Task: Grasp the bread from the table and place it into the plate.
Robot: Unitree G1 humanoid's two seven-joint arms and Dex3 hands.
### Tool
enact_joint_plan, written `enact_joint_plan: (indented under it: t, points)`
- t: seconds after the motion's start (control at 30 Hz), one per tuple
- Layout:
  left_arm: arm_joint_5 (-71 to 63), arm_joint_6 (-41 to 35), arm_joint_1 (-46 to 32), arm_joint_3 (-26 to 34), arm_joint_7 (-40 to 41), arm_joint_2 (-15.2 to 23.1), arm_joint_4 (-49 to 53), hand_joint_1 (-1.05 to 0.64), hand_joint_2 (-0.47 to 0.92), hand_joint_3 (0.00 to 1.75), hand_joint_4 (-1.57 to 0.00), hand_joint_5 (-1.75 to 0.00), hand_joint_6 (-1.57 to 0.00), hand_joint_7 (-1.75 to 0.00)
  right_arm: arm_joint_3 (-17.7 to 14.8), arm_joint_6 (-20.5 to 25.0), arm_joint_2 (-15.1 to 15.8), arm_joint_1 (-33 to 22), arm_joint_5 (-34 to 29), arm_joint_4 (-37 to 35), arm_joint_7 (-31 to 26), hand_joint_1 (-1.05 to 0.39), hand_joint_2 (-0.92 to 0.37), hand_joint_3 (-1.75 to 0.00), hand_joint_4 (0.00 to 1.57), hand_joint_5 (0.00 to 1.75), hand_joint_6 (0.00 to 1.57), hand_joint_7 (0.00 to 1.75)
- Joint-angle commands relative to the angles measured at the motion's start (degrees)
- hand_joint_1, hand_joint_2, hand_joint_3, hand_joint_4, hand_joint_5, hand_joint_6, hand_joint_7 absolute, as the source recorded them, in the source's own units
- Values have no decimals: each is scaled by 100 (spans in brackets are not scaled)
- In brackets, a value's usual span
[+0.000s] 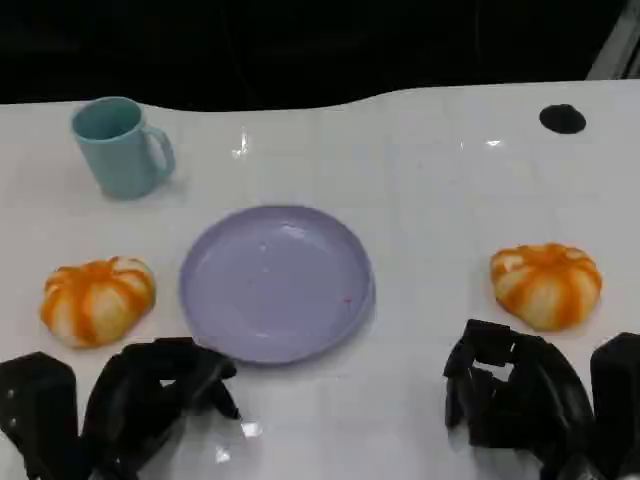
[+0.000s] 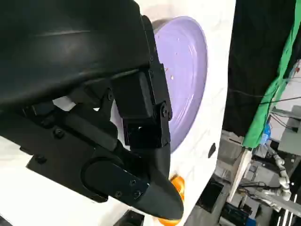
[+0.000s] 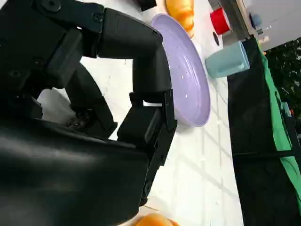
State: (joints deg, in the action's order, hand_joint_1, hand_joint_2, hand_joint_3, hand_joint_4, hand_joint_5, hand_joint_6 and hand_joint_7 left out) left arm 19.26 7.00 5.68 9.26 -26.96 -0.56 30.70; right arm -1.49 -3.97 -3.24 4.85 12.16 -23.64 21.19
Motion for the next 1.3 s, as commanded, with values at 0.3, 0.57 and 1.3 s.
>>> enact_joint_plan:
  t: [0.3,0.57,1.3]
  points:
    - [-18,-47,-55,14,-15,63,87,-101,72,1,-93,-148,-157,-28,2,-57,121,6,-112,-85,-53,-95,-20,-136,90,175,111,122]
    - [-36,-13,-63,-4,-31,64,100,-102,71,1,-93,-148,-157,-28,-11,24,112,-26,-56,-42,-40,-93,-19,-136,88,175,111,122]
    - [-10,-46,-32,4,16,27,99,-102,71,1,-93,-148,-157,-28,48,-249,180,-8,-300,-48,-159,-90,-21,-139,86,174,103,121]
